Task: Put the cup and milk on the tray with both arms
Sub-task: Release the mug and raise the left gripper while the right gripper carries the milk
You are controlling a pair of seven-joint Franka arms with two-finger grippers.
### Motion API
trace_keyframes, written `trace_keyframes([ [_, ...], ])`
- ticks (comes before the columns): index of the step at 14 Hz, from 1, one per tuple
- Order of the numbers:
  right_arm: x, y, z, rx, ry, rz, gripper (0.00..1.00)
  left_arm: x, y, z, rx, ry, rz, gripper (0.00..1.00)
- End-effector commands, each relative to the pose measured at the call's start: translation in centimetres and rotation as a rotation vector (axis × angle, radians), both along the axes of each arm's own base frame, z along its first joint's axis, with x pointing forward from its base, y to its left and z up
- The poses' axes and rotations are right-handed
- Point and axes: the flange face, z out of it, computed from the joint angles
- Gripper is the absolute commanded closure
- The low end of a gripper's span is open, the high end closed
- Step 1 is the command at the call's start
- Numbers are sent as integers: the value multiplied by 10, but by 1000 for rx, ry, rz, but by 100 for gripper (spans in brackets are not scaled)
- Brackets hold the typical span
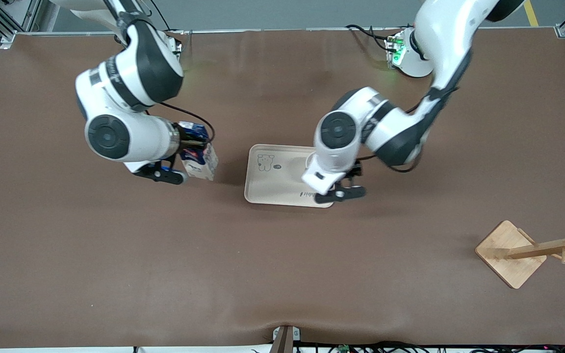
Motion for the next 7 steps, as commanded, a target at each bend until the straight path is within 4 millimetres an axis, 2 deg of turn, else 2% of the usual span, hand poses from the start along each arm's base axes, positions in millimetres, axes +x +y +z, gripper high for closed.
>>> trace_keyframes([
  [1, 5, 70, -18, 16, 44, -70, 93, 12, 45, 48, 17, -43, 16, 0],
  [2, 8, 90, -27, 55, 82, -130, 93, 18, 63, 64, 18, -55, 6, 0],
  [3, 13, 103, -33, 98, 97, -157, 93, 21, 81, 78, 27, -55, -15, 0],
  [5, 11, 128, -47, 131, 83, -150, 93, 28, 121, 99, 50, -44, -53, 0],
  [6, 9, 138, -56, 135, 73, -145, 93, 30, 135, 103, 59, -31, -66, 0],
  [7, 5, 145, -65, 128, 81, -135, 93, 28, 146, 117, 66, -38, -54, 0],
])
